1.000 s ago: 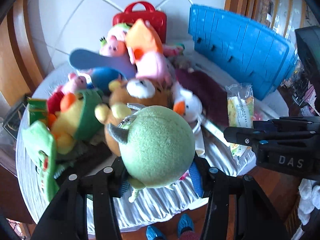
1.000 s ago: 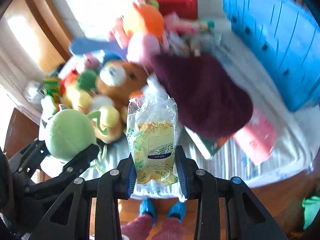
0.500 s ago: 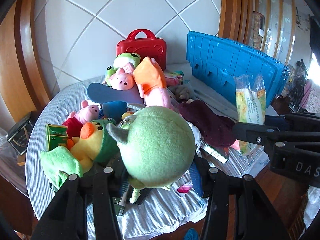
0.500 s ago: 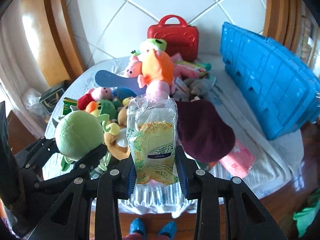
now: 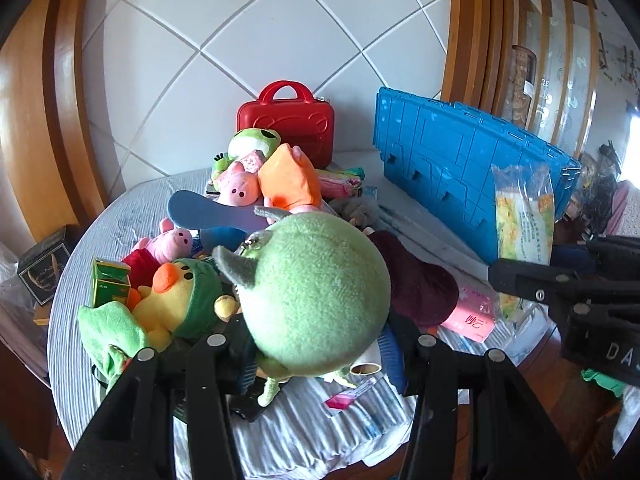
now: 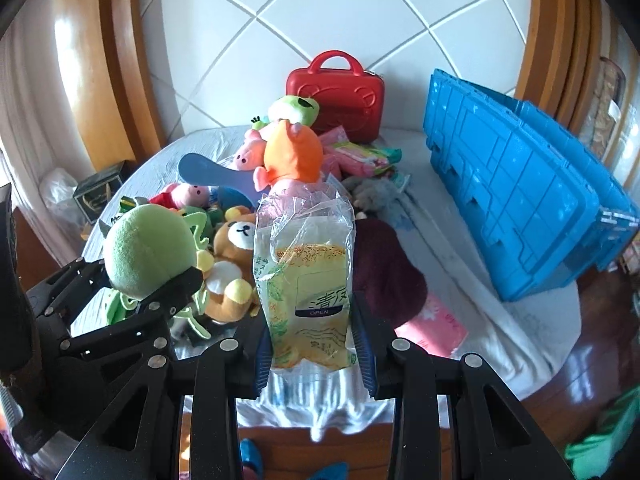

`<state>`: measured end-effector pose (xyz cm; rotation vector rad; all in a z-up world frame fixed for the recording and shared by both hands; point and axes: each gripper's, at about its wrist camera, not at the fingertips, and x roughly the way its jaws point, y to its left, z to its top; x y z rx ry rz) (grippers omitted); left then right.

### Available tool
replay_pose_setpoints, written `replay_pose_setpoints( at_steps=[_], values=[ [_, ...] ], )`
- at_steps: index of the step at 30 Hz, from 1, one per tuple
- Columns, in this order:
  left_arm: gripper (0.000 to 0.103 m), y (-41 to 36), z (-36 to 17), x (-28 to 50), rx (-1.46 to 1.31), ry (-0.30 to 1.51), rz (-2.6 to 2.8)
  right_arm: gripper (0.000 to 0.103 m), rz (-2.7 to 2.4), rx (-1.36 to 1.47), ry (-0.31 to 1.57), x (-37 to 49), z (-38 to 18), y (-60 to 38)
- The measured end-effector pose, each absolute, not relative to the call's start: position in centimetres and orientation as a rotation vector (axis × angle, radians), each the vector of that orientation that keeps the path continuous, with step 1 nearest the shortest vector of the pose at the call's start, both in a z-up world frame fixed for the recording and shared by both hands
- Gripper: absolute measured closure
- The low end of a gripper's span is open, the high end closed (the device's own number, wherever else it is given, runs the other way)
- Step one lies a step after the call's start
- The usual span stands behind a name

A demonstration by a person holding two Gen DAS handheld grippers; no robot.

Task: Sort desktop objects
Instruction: 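Carry the green plush and the snack packet over the blue crate with both tools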

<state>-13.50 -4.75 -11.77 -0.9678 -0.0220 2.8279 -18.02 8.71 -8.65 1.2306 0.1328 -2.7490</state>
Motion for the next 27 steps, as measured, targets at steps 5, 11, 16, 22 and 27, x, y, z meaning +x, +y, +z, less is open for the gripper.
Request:
replay_pose_setpoints(
  at_steps=[5, 11, 16, 22, 27],
  values=[
    [0.054, -2.5, -11.9, -14.0, -0.998, -0.043, 2.846, 0.068, -2.737, 1.217, 0.135, -18.2, -8.4, 10.9],
    [0.054, 1.9, -11.8, -14.1, -1.007, 0.01, 2.865, 0.068, -2.75, 1.187, 0.094, -17.8, -8.2, 15.8],
    [0.054, 5.5, -11.4, -13.7, -0.99, -0.001, 2.901, 0.068, -2.741, 1.16, 0.097, -17.5, -8.0, 19.8],
    [0.054, 6.7, -13.2, -13.7, -1.079, -0.011, 2.931, 0.068, -2.682, 1.158, 0.125, -18.6, -8.9, 21.3],
    [0.054, 6.3, -13.1, -15.3, -1.096, 0.003, 2.96, 0.068, -2.642, 1.133, 0.141, -20.0, -8.8, 20.6]
  ],
)
